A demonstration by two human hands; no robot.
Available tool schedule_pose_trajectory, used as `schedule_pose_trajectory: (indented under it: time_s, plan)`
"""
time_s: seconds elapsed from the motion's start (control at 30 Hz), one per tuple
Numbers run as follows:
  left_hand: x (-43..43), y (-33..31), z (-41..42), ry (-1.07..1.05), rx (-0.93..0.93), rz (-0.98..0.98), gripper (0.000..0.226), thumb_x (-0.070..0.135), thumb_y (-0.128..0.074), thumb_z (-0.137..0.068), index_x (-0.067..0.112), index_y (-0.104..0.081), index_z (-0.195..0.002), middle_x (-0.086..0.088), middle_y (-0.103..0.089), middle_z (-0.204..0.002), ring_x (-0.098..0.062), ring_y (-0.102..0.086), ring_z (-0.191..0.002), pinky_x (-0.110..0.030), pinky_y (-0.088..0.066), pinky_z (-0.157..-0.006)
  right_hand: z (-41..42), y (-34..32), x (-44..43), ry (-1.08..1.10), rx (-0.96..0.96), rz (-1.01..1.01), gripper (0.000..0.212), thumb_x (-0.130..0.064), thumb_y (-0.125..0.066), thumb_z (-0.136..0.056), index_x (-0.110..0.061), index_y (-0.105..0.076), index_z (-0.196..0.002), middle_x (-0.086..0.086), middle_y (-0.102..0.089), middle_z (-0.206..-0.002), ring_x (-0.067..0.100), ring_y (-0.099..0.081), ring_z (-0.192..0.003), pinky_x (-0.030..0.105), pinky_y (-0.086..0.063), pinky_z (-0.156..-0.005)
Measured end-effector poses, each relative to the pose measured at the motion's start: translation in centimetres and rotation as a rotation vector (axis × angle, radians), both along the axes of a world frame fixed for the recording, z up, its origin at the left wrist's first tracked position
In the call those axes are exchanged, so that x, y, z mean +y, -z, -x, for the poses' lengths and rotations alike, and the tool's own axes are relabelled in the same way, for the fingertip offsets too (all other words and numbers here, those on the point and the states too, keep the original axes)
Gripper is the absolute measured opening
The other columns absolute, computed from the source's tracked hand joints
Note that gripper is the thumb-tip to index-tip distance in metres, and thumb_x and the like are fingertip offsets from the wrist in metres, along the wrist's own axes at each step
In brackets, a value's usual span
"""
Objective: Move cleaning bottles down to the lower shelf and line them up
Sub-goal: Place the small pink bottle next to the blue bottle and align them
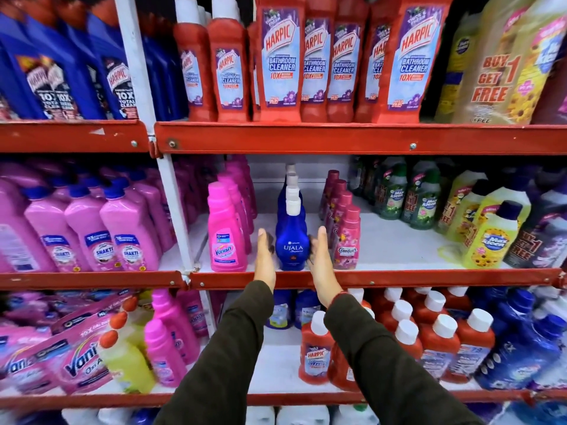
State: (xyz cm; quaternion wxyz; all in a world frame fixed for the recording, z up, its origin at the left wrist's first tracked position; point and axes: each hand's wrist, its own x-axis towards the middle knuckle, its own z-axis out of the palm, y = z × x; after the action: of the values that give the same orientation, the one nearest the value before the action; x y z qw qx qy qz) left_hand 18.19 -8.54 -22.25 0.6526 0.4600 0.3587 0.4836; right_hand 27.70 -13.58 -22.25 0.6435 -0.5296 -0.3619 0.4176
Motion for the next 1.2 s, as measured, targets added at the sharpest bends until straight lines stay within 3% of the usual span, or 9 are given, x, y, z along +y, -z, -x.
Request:
schedule_pose_trajectory:
  time_s: [0.13, 0.27, 0.43, 0.6, 0.7, 0.83, 0.97, 1.07, 1.2]
  plan:
    - [0.2, 0.0, 0.3, 0.126, 0.069, -0.051, 0.06, 0.047, -0.014, -0.107, 0.012, -0.042, -0.147, -0.009, -0.051, -0.148, -0.006, -0.056, -0.107, -0.007, -0.046, -0.074, 0.0, 0.1, -0.1, 0.007, 0.001, 0.019, 0.053, -0.057, -0.016, -0.102, -0.026, -0.05, -0.129, -0.005, -0.06, -0.12, -0.001, -0.06, -0.1, 0.009, -0.045, -0.079]
    - [0.4, 0.4, 0.5, 0.177, 0.092, -0.043, 0.063, 0.047, -0.013, -0.107, 0.009, -0.038, -0.15, -0.001, -0.052, -0.131, -0.008, -0.048, -0.116, -0.013, -0.043, -0.086, 0.2, 0.2, -0.2, -0.002, -0.012, 0.025, 0.065, -0.061, -0.016, -0.1, -0.021, -0.045, -0.143, -0.005, -0.057, -0.128, 0.005, -0.057, -0.107, 0.012, -0.043, -0.082]
    - [0.5, 0.5, 0.5, 0.186, 0.097, -0.024, 0.057, 0.052, -0.015, -0.106, 0.02, -0.046, -0.141, -0.008, -0.052, -0.147, -0.01, -0.051, -0.116, -0.026, -0.036, -0.102, 0.5, -0.1, -0.5, -0.005, -0.003, 0.034, 0.067, -0.06, -0.016, -0.101, -0.018, -0.042, -0.147, 0.005, -0.053, -0.147, 0.008, -0.054, -0.115, 0.01, -0.043, -0.081]
    - [0.9, 0.6, 0.4, 0.197, 0.102, -0.005, 0.059, 0.052, -0.018, -0.106, 0.017, -0.046, -0.144, -0.004, -0.059, -0.132, 0.001, -0.059, -0.097, -0.014, -0.046, -0.079, 0.7, -0.4, -0.7, 0.013, 0.015, 0.032, 0.066, -0.057, -0.016, -0.102, -0.017, -0.04, -0.148, 0.007, -0.05, -0.15, 0.009, -0.051, -0.116, 0.02, -0.038, -0.097]
    - [0.5, 0.2, 0.3, 0.196, 0.098, 0.023, 0.051, 0.052, -0.021, -0.106, 0.02, -0.05, -0.133, 0.002, -0.061, -0.116, 0.0, -0.059, -0.093, -0.016, -0.045, -0.074, 0.9, -0.7, -0.6, 0.023, 0.033, 0.031, 0.064, -0.058, -0.016, -0.102, -0.019, -0.044, -0.144, 0.007, -0.054, -0.146, 0.008, -0.054, -0.11, 0.016, -0.042, -0.091]
    - [0.7, 0.2, 0.4, 0.164, 0.086, 0.064, 0.053, 0.058, -0.026, -0.103, 0.02, -0.053, -0.129, -0.002, -0.062, -0.123, -0.007, -0.061, -0.101, -0.029, -0.047, -0.095, 1.0, -1.1, -0.8, 0.009, 0.042, 0.045, 0.063, -0.062, -0.015, -0.1, -0.023, -0.045, -0.14, 0.008, -0.052, -0.149, 0.011, -0.053, -0.116, 0.024, -0.037, -0.101]
    - [-0.2, 0.5, 0.8, 0.097, 0.172, 0.014, 0.082, 0.075, -0.03, -0.09, 0.022, -0.038, -0.153, 0.001, -0.045, -0.155, -0.018, -0.045, -0.139, -0.04, -0.032, -0.12, 1.5, -1.0, -0.9, 0.162, 0.076, 0.037, 0.068, -0.06, -0.021, -0.101, -0.015, -0.039, -0.149, 0.004, -0.049, -0.148, 0.018, -0.048, -0.132, 0.027, -0.036, -0.1]
    - [-1.1, 1.2, 1.5, -0.138, 0.161, -0.137, 0.056, 0.051, -0.032, -0.103, 0.023, -0.04, -0.151, 0.001, -0.042, -0.157, -0.017, -0.038, -0.145, -0.04, -0.028, -0.123, 2.2, -0.6, -0.9, 0.431, 0.063, -0.019, 0.055, -0.052, -0.026, -0.103, -0.016, -0.06, -0.126, 0.001, -0.061, -0.128, 0.019, -0.056, -0.118, 0.029, -0.041, -0.091]
    - [-1.0, 2.4, 3.8, -0.376, 0.105, -0.343, 0.039, 0.036, -0.032, -0.105, 0.026, -0.059, -0.132, 0.009, -0.066, -0.123, -0.01, -0.058, -0.121, -0.034, -0.044, -0.109, 4.4, 0.2, -0.9, 0.454, 0.081, -0.089, 0.051, -0.046, -0.03, -0.105, -0.017, -0.069, -0.091, 0.004, -0.067, -0.094, 0.021, -0.059, -0.087, 0.032, -0.045, -0.079]
